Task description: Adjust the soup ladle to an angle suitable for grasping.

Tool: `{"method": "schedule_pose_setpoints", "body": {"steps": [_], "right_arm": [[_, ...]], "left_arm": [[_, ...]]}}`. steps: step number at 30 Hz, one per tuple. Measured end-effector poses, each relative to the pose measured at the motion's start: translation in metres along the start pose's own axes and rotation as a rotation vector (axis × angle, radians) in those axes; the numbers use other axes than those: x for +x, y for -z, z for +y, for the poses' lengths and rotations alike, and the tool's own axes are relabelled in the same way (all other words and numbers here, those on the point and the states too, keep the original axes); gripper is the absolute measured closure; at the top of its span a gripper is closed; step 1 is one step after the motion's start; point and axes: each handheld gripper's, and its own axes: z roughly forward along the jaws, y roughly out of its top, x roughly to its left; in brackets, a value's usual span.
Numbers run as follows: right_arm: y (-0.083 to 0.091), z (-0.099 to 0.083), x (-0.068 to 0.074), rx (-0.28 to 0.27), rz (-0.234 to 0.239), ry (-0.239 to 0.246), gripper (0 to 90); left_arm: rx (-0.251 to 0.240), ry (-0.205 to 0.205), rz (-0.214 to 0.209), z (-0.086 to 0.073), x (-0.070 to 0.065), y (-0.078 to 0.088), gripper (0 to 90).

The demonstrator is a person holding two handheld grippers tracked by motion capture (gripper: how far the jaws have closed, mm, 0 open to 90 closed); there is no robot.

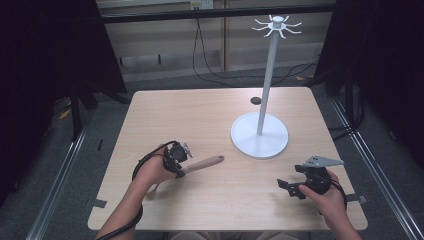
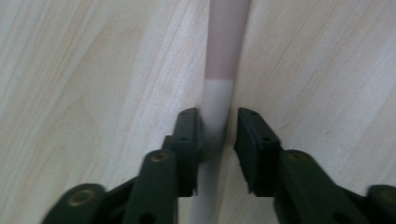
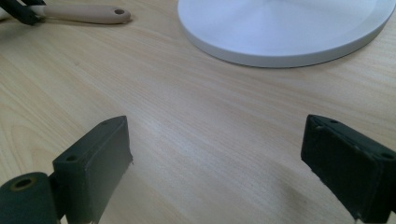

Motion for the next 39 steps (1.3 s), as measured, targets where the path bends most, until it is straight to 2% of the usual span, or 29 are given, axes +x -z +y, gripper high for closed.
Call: {"method": "schedule_pose_setpoints", "body": {"steps": [2,4,5,6,7,8,10,11,12,13,14,15,16,17,18,21,22,23,25,26,28,29,31,32,38,39], "right_arm": [[0.000,0.000,0.000,0.001,-0.003,0.000,8.1],[0.001,-0.001,-0.001,-0.001,-0.006,0.000,8.1],[0.001,-0.001,-0.001,0.001,-0.004,-0.001,8.2],[0.001,-0.001,-0.001,0.001,-0.004,-0.001,8.2],[0.001,-0.002,-0.002,0.006,-0.005,-0.001,8.2],[0.001,-0.002,-0.002,0.005,-0.005,-0.002,8.2],[0.001,-0.002,-0.002,0.003,-0.006,-0.003,8.2],[0.001,-0.002,-0.002,-0.002,-0.008,-0.006,8.2],[0.001,-0.002,-0.002,-0.002,-0.008,-0.006,8.2],[0.001,-0.002,-0.002,0.001,-0.004,-0.010,8.2],[0.001,-0.002,-0.002,0.001,-0.003,-0.009,8.2],[0.001,-0.002,-0.001,0.001,-0.003,-0.006,8.2],[0.001,-0.002,-0.001,-0.001,-0.003,-0.006,8.2],[0.001,-0.001,-0.001,-0.004,-0.002,-0.004,8.2],[0.000,-0.001,0.000,-0.005,0.000,-0.005,8.2],[0.000,-0.001,0.001,-0.009,0.003,-0.003,8.2],[0.000,-0.001,0.001,-0.009,0.003,-0.003,8.2],[0.000,0.000,0.002,-0.011,0.002,-0.008,8.2],[0.000,0.000,0.002,-0.013,0.001,-0.008,8.1],[-0.001,0.001,0.002,-0.015,0.003,-0.005,8.0],[-0.001,0.003,0.004,-0.022,0.005,-0.005,7.8],[-0.002,0.004,0.005,-0.026,0.010,-0.007,7.7],[-0.002,0.005,0.006,-0.033,0.010,-0.006,7.4],[-0.003,0.009,0.009,-0.055,0.011,-0.011,6.9],[-0.006,0.021,0.018,-0.089,0.000,-0.007,6.7],[-0.007,0.023,0.020,-0.093,0.003,-0.011,6.7]], "left_arm": [[0.009,-0.006,-0.007,0.001,0.002,0.000,76.5],[0.009,-0.044,-0.007,0.000,0.003,0.001,77.3],[0.009,-0.044,-0.007,0.000,0.003,0.001,78.0],[-0.003,-0.023,-0.002,-0.001,0.002,0.000,78.0],[-0.016,0.027,-0.031,-0.003,0.004,0.003,78.9],[-0.044,0.030,-0.035,-0.004,0.004,0.003,78.9],[-0.054,0.027,-0.021,-0.005,0.003,0.005,79.0],[-0.069,0.036,-0.047,-0.005,0.006,0.011,79.0],[-0.069,0.036,-0.047,-0.005,0.006,0.011,79.0],[-0.125,0.056,-0.055,-0.007,0.006,0.018,79.0],[-0.125,0.056,-0.055,-0.007,0.006,0.018,79.0],[-0.167,0.076,-0.063,-0.008,0.007,0.026,79.1],[-0.190,0.082,-0.069,-0.008,0.007,0.029,79.1],[-0.190,0.082,-0.069,-0.008,0.007,0.029,79.1],[-0.231,0.105,-0.072,-0.010,0.007,0.035,79.0],[-0.290,0.110,-0.081,-0.012,0.007,0.043,79.1],[-0.290,0.110,-0.081,-0.012,0.007,0.043,79.0],[-0.332,0.127,-0.082,-0.013,0.006,0.047,79.1],[-0.347,0.134,-0.082,-0.013,0.006,0.048,79.0],[-0.345,0.121,-0.081,-0.014,0.006,0.051,79.0],[-0.419,0.174,-0.073,-0.013,0.001,0.053,79.0],[-0.406,0.137,-0.065,-0.014,0.003,0.056,79.0],[-0.418,0.144,-0.069,-0.014,0.002,0.057,79.0],[-0.474,0.180,-0.078,-0.013,-0.002,0.057,79.0],[-0.511,0.174,-0.066,-0.009,-0.004,0.062,79.0],[-0.538,0.179,-0.069,-0.007,-0.007,0.063,79.0]]}}
